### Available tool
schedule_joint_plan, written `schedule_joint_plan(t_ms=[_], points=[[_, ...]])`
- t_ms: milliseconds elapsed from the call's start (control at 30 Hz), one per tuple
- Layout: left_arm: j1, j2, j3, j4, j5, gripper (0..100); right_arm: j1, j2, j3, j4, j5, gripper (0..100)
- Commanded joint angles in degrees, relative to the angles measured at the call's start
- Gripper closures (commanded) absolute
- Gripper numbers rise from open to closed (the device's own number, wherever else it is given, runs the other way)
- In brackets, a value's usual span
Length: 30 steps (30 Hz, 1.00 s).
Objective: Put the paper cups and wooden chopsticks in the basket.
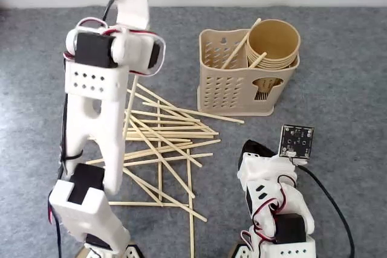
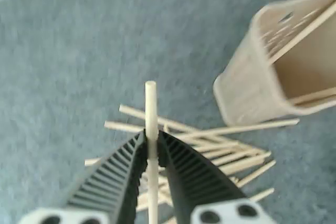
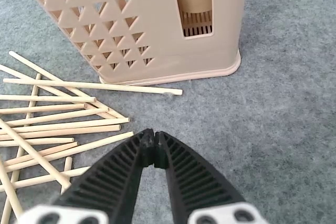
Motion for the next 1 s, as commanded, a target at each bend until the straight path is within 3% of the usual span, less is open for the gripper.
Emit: schedule_joint_plan(t_ms=[0, 400, 533, 767, 967], points=[[1.9, -0.3, -11.3, -4.1, 0.6, 99, -0.1, -0.3, -0.3, 0.2, -0.6, 98.9], [6.4, -0.2, -15.7, -36.2, 21.5, 99, -0.1, -0.3, -0.3, 0.3, -0.6, 98.9], [9.1, 1.0, -13.7, -42.3, 22.8, 99, -0.1, -0.3, -0.2, 0.3, -0.6, 98.9], [10.0, 8.0, -9.0, -44.9, 22.6, 99, -0.1, -0.3, -0.2, 0.4, -0.6, 98.9], [10.1, 11.5, -8.8, -38.7, 15.8, 98, -0.1, -0.3, -0.2, 0.4, -0.6, 98.9]])
